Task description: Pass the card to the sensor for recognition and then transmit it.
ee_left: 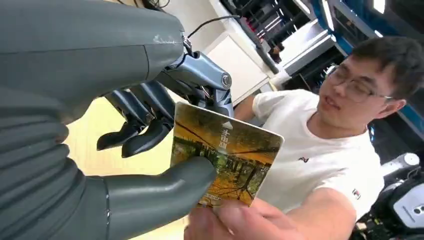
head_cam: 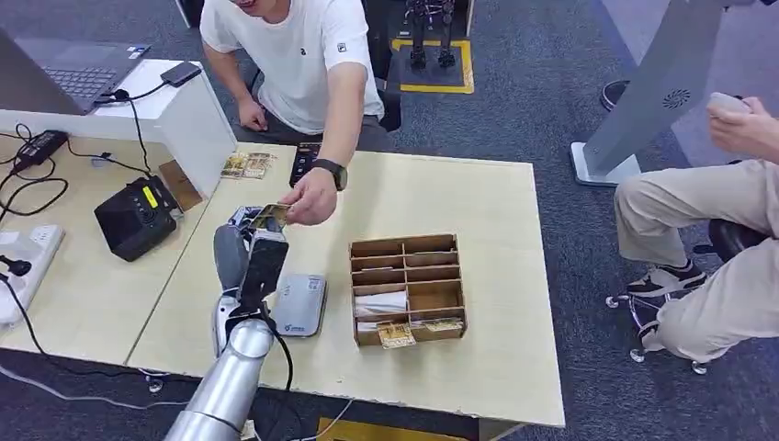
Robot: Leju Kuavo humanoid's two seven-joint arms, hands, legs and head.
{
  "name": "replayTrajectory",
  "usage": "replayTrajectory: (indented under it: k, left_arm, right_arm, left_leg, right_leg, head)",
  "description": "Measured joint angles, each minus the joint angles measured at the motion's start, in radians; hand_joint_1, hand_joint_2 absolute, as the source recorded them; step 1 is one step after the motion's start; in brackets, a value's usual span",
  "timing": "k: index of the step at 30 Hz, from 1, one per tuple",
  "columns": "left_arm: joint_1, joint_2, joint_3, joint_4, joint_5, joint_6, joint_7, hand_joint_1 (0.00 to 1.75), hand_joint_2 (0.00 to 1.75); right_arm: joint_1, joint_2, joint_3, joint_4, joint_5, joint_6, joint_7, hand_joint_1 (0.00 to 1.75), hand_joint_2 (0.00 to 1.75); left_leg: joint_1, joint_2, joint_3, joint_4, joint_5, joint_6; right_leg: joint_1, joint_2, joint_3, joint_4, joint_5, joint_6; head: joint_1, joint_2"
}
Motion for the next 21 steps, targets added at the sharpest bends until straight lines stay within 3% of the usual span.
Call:
replayTrajectory:
  k: [1,2,3,11,21]
  left_arm:
    - [-0.010,0.002,0.000,0.008,0.000,-0.001,0.010,0.96,1.75]
    - [-0.019,0.003,0.000,0.015,0.000,-0.002,0.018,0.96,1.75]
    - [-0.027,0.005,0.000,0.023,0.000,-0.008,0.026,0.02,1.75]
    - [-0.050,0.011,-0.013,0.069,0.017,0.003,0.046,0.00,1.75]
    - [-0.034,0.010,-0.019,0.050,0.110,0.031,-0.024,0.00,1.75]
  right_arm:
    - [-0.001,0.000,0.000,0.002,0.000,0.000,0.000,0.00,1.75]
    - [-0.002,0.000,0.000,0.004,-0.001,0.000,-0.002,0.00,1.75]
    - [-0.003,0.000,0.000,0.006,-0.004,0.000,-0.006,0.00,1.75]
    - [-0.005,0.000,0.000,0.014,-0.003,0.000,-0.001,0.00,1.75]
    - [-0.005,0.000,0.000,0.014,-0.024,0.000,0.000,0.00,1.75]
  left_leg:
    - [0.000,0.000,0.000,0.000,0.000,0.000]
    - [0.000,0.000,0.000,0.000,0.000,0.000]
    - [0.000,0.000,0.000,0.000,0.000,0.000]
    - [0.000,0.000,-0.001,0.000,0.000,0.000]
    - [0.000,0.000,-0.001,0.000,0.000,0.000]
  right_leg:
    - [0.000,0.000,0.000,0.000,0.000,0.000]
    - [0.000,0.000,0.000,0.000,0.000,0.000]
    - [0.000,0.000,0.000,0.000,0.000,0.000]
    - [0.000,0.001,-0.001,0.000,0.000,0.000]
    - [0.000,0.001,-0.001,0.000,0.000,0.000]
  head:
    - [0.000,0.000]
    - [0.000,0.000]
    - [0.000,0.000]
    - [0.000,0.000]
    - [0.000,0.000]
